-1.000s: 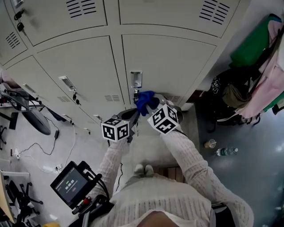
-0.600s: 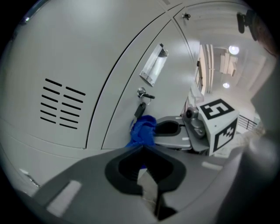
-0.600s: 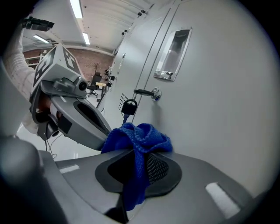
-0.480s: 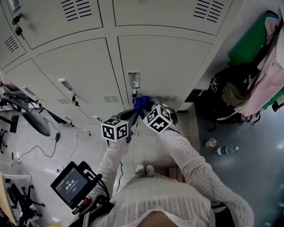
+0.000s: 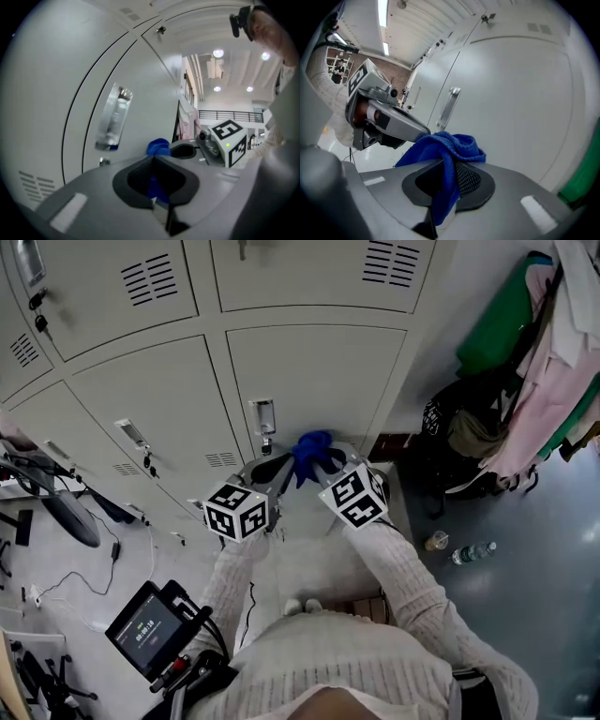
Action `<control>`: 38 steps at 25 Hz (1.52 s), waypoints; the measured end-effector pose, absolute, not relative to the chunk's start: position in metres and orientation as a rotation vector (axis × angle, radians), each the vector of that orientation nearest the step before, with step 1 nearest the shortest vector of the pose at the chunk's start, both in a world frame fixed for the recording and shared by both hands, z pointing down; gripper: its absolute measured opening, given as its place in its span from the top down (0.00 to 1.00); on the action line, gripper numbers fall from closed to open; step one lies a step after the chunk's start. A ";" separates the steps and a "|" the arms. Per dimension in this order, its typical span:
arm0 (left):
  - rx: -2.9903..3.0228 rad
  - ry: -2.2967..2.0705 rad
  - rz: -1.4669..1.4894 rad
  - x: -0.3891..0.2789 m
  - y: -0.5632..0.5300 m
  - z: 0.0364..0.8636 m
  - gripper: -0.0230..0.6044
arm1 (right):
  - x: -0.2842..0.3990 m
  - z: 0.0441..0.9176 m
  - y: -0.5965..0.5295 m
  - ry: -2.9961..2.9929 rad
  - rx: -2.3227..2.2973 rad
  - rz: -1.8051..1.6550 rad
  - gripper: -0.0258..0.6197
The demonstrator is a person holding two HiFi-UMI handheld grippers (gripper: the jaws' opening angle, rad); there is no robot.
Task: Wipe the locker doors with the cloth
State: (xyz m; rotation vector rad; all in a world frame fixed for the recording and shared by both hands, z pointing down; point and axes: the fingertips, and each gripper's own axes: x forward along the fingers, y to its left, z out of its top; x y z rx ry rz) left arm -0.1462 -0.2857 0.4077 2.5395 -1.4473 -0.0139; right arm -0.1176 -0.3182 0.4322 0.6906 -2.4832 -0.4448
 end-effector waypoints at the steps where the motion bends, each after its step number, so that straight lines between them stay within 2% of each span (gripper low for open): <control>1: 2.586 -1.458 -0.044 -0.143 -0.286 0.387 0.95 | -0.112 0.410 -0.320 -2.509 0.732 -0.482 0.88; 9: 2.834 -1.537 -0.161 -0.142 -0.293 0.257 0.95 | -0.091 0.240 -0.318 -2.650 1.056 -0.860 0.88; 14: 2.881 -1.594 -0.214 -0.152 -0.299 0.217 0.95 | -0.101 0.181 -0.320 -2.640 1.138 -1.033 0.88; 23: 2.885 -1.613 -0.193 -0.161 -0.308 0.206 0.95 | -0.107 0.172 -0.341 -2.625 1.159 -1.017 0.88; 38: 2.844 -1.565 -0.152 -0.158 -0.320 0.232 0.95 | -0.105 0.190 -0.342 -2.647 1.158 -0.995 0.88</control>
